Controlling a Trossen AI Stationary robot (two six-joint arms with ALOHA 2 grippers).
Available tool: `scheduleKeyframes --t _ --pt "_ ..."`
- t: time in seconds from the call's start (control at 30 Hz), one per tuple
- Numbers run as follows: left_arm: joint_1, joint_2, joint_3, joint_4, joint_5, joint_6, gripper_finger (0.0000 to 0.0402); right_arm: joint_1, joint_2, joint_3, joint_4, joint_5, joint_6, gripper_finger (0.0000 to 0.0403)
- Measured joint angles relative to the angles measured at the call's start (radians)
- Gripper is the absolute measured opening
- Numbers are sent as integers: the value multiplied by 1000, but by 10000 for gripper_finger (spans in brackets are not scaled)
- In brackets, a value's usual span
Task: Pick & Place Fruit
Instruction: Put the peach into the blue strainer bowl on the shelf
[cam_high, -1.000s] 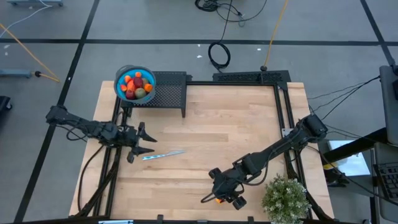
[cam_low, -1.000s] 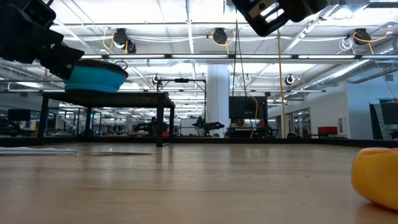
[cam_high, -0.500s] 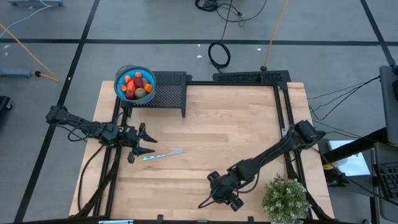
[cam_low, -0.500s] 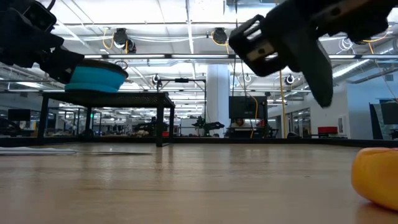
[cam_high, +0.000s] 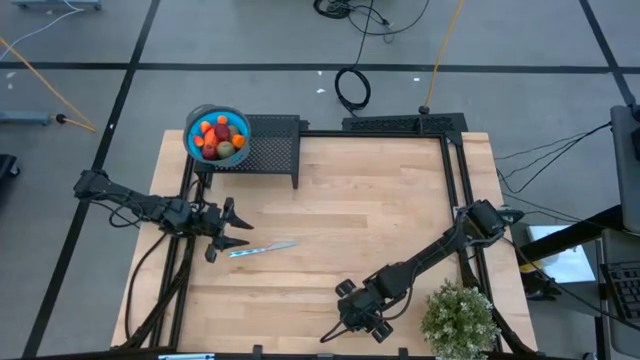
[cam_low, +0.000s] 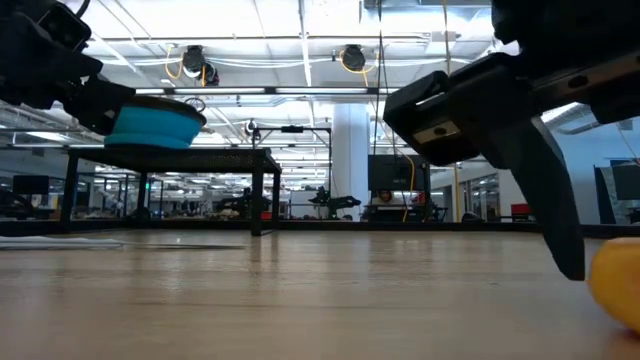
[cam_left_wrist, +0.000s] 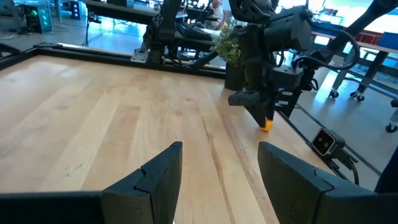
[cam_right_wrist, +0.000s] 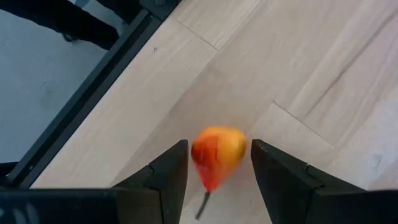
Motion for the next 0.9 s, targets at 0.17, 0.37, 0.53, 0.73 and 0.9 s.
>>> scheduleKeyframes --t 0.17,0.37,0.53,0.73,0.9 --pt "0 0 0 0 0 -9 212 0 0 0 -1 0 -3 172" --pt "0 0 0 0 0 -9 212 0 0 0 1 -3 -20 172" --pt "0 0 0 -1 0 -11 212 0 41 0 36 -8 -19 172" --pt "0 0 1 -19 1 -29 212 -1 54 2 46 -4 -10 172" --pt "0 0 1 -31 18 -43 212 -1 53 2 36 -4 9 171"
